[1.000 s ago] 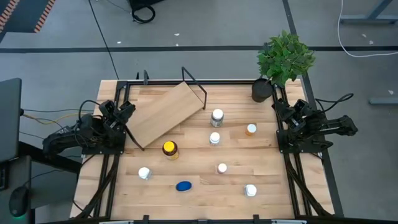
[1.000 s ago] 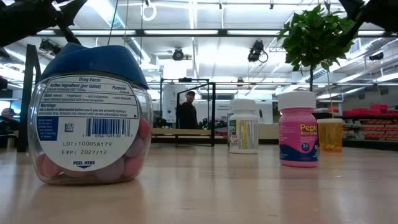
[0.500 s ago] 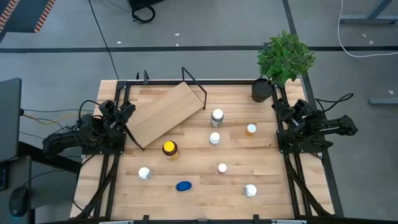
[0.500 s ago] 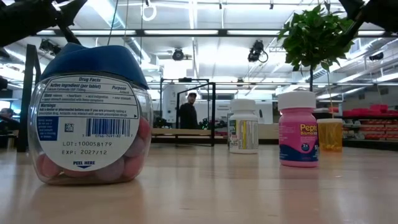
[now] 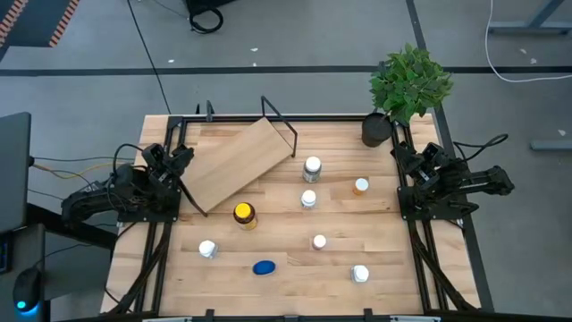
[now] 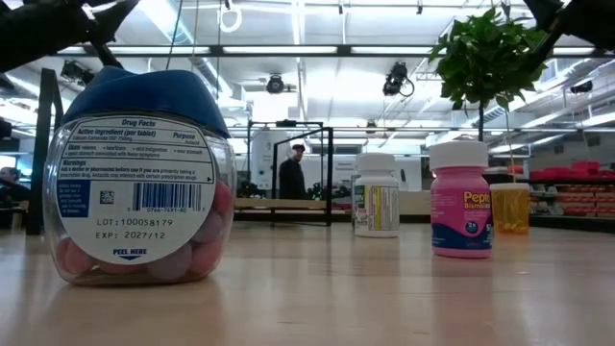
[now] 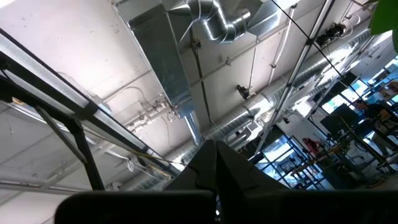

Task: Pick and place medicine bottles onto shelf by color
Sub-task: Put the yellow supplement bottle on the shelf

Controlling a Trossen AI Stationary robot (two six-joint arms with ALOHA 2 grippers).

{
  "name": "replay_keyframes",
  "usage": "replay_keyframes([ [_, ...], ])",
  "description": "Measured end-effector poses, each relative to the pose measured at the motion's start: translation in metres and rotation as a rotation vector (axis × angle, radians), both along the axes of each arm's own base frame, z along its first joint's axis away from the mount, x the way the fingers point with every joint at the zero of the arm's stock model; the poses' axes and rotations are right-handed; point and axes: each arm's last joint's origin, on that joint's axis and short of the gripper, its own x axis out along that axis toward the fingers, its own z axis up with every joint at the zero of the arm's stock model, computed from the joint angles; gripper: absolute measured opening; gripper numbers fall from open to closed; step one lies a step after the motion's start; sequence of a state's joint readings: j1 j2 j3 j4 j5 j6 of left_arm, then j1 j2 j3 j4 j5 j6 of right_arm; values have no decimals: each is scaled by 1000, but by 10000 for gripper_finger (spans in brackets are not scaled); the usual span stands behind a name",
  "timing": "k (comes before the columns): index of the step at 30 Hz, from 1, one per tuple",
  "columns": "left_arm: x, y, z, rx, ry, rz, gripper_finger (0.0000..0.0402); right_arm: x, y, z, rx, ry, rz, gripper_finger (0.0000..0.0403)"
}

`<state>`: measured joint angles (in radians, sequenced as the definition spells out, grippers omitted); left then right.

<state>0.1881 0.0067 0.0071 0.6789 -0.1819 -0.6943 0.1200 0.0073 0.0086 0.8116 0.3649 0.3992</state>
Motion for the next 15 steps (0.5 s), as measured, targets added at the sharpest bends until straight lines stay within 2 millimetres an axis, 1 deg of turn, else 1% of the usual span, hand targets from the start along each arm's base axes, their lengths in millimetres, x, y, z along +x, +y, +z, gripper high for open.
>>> replay_keyframes([
  [2, -1, 0, 1, -29, -25, -23, 31, 0, 0, 0, 0, 0, 0, 6],
  [6, -1, 0, 1, -148, -79, -128, 28, 0, 0, 0, 0, 0, 0, 6],
  [11, -1, 0, 1, -185, -95, -156, 33, 0, 0, 0, 0, 0, 0, 6],
  [15, -1, 0, 1, -276, -137, -236, 33, 0, 0, 0, 0, 0, 0, 6],
])
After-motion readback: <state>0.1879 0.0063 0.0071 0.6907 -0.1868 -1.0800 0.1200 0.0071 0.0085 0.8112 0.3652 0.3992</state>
